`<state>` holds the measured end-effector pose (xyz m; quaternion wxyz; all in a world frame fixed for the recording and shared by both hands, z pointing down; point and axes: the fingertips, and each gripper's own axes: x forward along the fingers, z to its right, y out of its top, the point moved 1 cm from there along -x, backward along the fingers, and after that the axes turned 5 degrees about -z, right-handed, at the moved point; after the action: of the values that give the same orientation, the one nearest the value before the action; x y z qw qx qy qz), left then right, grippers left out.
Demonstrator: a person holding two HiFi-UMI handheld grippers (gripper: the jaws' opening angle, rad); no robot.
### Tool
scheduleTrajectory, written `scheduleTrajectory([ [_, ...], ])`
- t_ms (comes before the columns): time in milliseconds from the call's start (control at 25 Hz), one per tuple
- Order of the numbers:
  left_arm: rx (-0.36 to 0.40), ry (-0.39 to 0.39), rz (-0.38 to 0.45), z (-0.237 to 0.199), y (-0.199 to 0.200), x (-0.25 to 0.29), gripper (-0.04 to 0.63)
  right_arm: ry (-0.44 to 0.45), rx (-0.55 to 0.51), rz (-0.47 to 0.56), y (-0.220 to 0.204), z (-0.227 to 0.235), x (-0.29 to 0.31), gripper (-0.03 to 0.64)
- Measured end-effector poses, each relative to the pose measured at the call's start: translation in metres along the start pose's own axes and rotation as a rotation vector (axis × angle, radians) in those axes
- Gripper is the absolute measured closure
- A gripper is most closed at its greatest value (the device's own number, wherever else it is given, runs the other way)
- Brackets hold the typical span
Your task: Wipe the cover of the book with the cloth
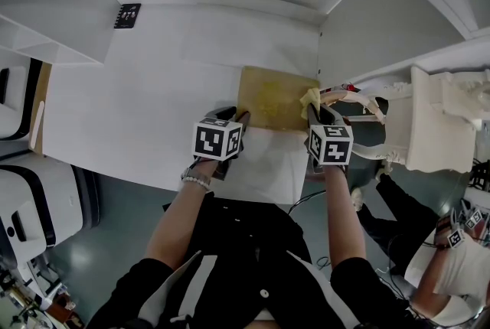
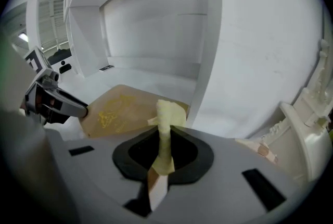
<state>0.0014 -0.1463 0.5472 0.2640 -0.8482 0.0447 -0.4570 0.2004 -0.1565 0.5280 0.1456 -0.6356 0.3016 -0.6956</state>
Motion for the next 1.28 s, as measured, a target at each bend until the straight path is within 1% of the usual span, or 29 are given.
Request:
scheduleTrajectory([
  [280, 0.003, -0.001, -0.001, 0.000, 0.000, 0.000, 0.451, -0.033, 0.033, -0.005, -0.013, 0.013, -0.008, 0.580],
  [440, 0.007, -0.002, -0.008, 0.000, 0.000, 0.000, 0.451, -0.048, 0.020, -0.015, -0.012, 0.012, -0.008, 0.580],
  [520, 0.008, -0.001, -0.009, 0.000, 0.000, 0.000, 0.451, -0.041, 0.012, -0.015, -0.010, 0.008, -0.009, 0.580],
  [920, 0.008, 0.006, -0.011, 0.001, 0.000, 0.000, 0.451, 0.076, -0.047, 0.041, 0.020, -0.043, -0.009, 0.580],
  [1280, 0.004, 0.010, -0.009, 0.000, 0.000, 0.000, 0.451, 0.220, -0.138, 0.056, 0.035, -0.114, 0.004, 0.580],
])
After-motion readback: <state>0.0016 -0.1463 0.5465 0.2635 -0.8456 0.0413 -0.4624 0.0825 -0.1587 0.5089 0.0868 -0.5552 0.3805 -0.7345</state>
